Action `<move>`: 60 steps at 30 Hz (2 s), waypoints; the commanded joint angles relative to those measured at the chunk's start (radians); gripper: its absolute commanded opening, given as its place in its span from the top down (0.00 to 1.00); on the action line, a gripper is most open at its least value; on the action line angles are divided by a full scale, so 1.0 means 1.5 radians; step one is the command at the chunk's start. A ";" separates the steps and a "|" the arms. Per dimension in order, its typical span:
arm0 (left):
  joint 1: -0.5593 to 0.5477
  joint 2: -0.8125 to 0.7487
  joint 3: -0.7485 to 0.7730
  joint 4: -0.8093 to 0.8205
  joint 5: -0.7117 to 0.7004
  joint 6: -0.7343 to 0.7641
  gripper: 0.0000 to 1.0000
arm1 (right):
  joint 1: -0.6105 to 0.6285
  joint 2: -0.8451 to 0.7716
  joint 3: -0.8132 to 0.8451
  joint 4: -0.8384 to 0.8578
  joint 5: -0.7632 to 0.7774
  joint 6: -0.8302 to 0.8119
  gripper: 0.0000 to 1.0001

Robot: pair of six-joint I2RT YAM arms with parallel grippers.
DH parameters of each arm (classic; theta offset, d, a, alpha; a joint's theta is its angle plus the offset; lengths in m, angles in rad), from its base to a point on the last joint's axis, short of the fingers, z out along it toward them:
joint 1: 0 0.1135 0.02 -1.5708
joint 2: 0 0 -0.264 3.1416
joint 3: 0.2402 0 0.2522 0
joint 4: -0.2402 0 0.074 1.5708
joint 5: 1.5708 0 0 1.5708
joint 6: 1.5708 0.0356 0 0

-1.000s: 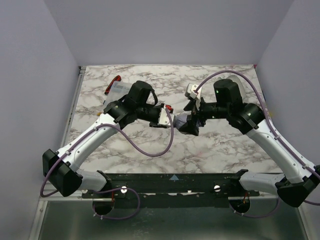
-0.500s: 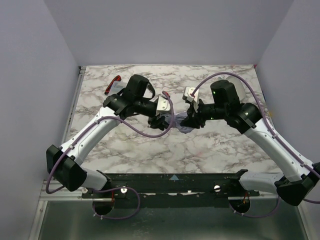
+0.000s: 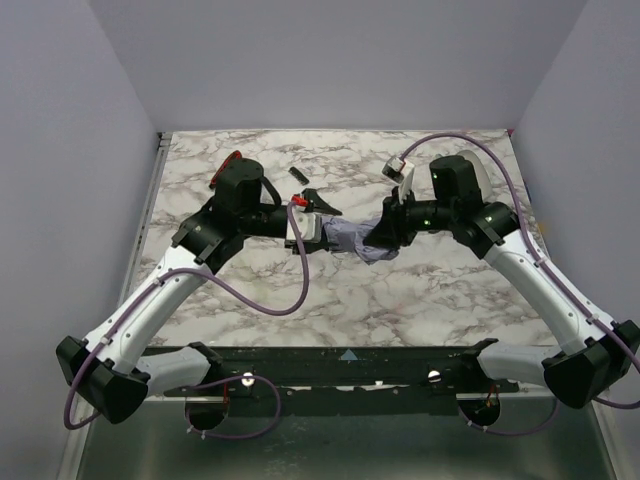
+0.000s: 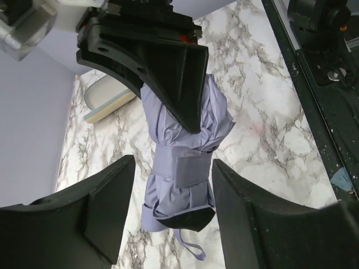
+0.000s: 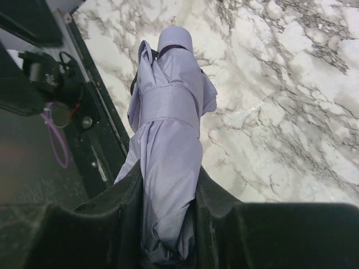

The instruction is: Open the umbrella

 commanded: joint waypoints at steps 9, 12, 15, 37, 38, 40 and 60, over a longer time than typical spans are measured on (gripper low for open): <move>-0.058 0.038 -0.009 -0.041 -0.067 0.098 0.57 | -0.002 -0.001 0.001 0.073 -0.144 0.053 1.00; -0.072 0.022 -0.043 -0.058 -0.081 0.147 0.63 | -0.002 -0.002 0.000 0.073 -0.147 0.062 1.00; -0.075 -0.003 -0.089 -0.046 -0.089 0.170 0.66 | -0.004 -0.004 0.000 0.072 -0.150 0.073 1.00; -0.076 -0.050 -0.135 -0.075 -0.103 0.232 0.75 | -0.026 0.013 0.010 0.111 -0.230 0.117 1.00; -0.075 -0.050 -0.134 -0.084 -0.101 0.234 0.72 | -0.029 0.015 0.009 0.117 -0.235 0.122 1.00; -0.075 -0.050 -0.131 -0.097 -0.097 0.234 0.69 | -0.031 0.015 0.009 0.122 -0.235 0.128 1.00; -0.091 -0.024 -0.133 -0.006 -0.163 0.159 1.00 | -0.038 0.021 -0.012 0.153 -0.228 0.144 1.00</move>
